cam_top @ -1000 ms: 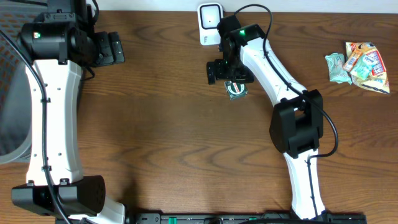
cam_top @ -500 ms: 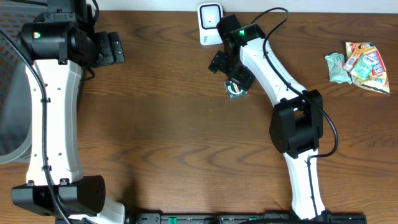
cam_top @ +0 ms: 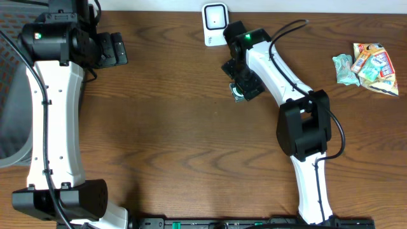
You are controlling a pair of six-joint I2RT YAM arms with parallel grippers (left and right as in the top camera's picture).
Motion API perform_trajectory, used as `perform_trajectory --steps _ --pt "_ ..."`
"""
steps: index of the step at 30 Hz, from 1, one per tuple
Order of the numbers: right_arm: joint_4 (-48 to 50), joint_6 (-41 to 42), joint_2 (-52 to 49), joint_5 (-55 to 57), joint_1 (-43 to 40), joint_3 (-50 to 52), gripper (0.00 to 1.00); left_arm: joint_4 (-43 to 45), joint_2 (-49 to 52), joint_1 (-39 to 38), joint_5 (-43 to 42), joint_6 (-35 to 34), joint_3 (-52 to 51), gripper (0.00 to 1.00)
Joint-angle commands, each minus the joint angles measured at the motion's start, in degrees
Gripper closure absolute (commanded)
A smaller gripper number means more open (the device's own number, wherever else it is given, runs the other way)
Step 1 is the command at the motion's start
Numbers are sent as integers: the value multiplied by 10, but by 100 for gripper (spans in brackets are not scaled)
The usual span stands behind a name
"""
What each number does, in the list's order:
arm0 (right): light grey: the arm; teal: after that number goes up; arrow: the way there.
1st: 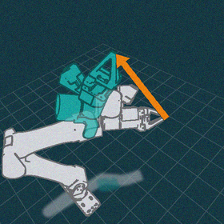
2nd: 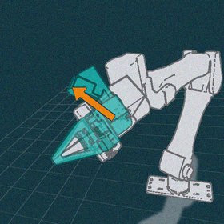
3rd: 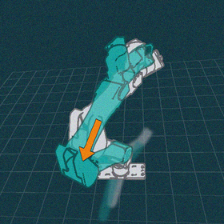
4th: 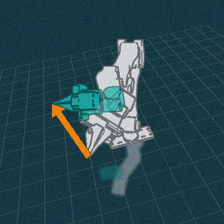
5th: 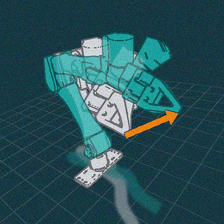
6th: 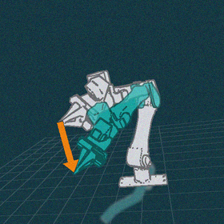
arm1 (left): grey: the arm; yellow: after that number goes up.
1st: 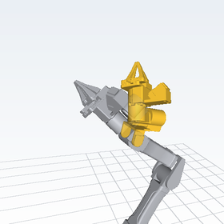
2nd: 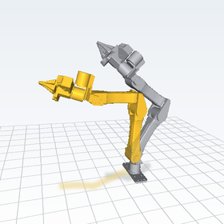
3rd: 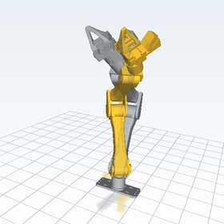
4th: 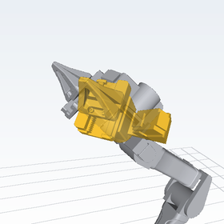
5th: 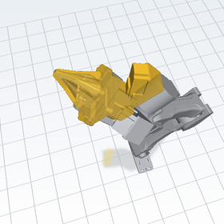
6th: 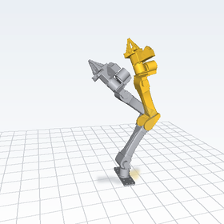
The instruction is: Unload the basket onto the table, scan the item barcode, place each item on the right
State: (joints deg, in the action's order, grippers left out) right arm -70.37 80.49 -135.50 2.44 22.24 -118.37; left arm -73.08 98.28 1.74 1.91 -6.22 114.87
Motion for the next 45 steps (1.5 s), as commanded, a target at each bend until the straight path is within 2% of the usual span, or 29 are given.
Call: perform_trajectory --steps 1,8,11,14,23,29,34,40,45 --pt "19 39 11 17 -7 36 1 0 2 2 9 -5 -3 2" --pt "85 39 11 15 -9 94 1 0 2 2 9 -5 -3 2" --pt "88 30 11 15 -10 103 10 0 2 2 9 -5 -3 2" --pt "88 -7 11 15 -9 103 24 0 2 2 9 -5 -3 2" --pt "80 -68 12 -15 -13 96 37 0 2 2 9 -5 -3 2" --pt "80 -151 28 7 -13 75 42 0 2 2 9 -5 -3 2" --pt "86 -233 53 58 -12 38 42 0 2 2 9 -5 -3 2" --pt "208 -435 69 71 -5 14 42 0 2 2 9 -5 -3 2" --pt "322 -495 69 145 -1 14 39 0 2 2 9 -5 -3 2"
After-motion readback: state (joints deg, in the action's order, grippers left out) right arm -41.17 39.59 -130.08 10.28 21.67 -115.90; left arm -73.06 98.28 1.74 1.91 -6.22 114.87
